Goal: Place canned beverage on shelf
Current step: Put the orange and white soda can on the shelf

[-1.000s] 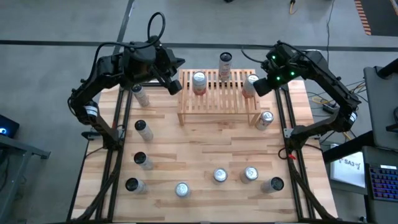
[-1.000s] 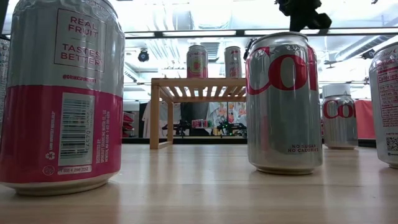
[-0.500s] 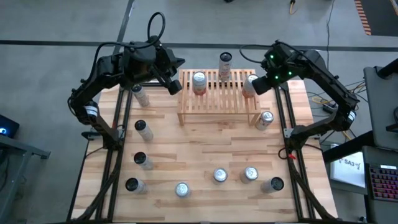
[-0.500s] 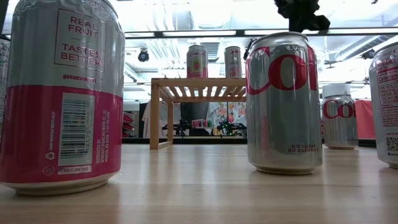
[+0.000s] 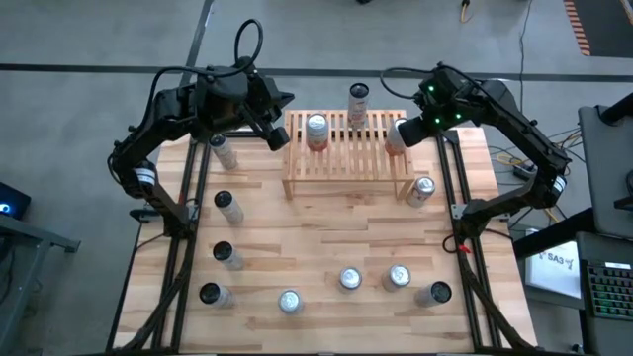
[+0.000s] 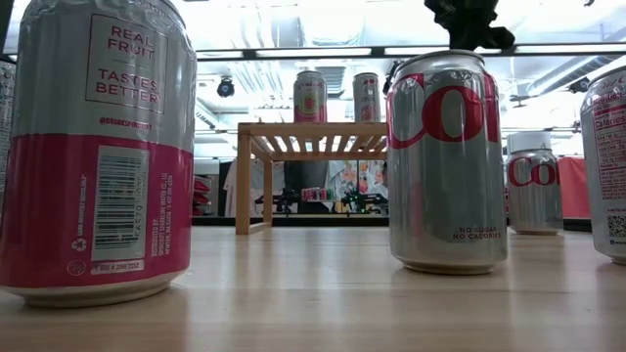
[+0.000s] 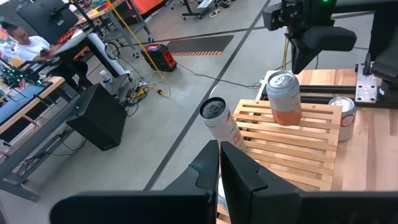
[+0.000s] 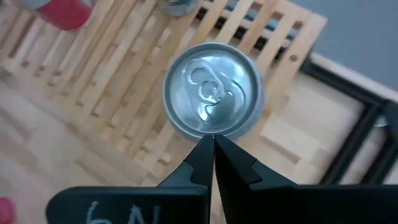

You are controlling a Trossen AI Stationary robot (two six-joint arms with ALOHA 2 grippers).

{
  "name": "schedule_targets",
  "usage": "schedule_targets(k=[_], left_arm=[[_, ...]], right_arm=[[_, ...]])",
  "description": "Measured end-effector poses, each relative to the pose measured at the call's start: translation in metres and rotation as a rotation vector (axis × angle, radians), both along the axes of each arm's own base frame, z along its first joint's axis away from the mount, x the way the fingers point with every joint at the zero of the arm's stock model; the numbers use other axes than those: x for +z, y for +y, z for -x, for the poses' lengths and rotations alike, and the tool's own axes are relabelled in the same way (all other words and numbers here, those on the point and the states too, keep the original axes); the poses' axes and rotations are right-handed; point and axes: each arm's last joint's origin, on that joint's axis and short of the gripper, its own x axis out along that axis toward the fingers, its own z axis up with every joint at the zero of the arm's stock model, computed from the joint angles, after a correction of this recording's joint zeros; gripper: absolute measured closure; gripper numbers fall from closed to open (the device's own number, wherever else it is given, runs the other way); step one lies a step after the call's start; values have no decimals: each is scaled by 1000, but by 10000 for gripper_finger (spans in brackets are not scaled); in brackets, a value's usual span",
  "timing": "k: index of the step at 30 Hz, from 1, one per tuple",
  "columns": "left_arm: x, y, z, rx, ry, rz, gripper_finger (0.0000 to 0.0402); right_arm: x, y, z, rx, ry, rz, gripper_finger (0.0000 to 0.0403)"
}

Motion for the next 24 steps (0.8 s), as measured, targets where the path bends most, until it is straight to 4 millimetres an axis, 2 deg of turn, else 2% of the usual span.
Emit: schedule_targets(k=[13, 24], left_arm=[[0, 0, 0, 0, 0, 0, 402], [0, 1, 0, 2, 0, 0, 402]], right_arm=[[7, -1, 3, -19, 25, 72, 394], [29, -1, 0, -14, -122, 145, 394]])
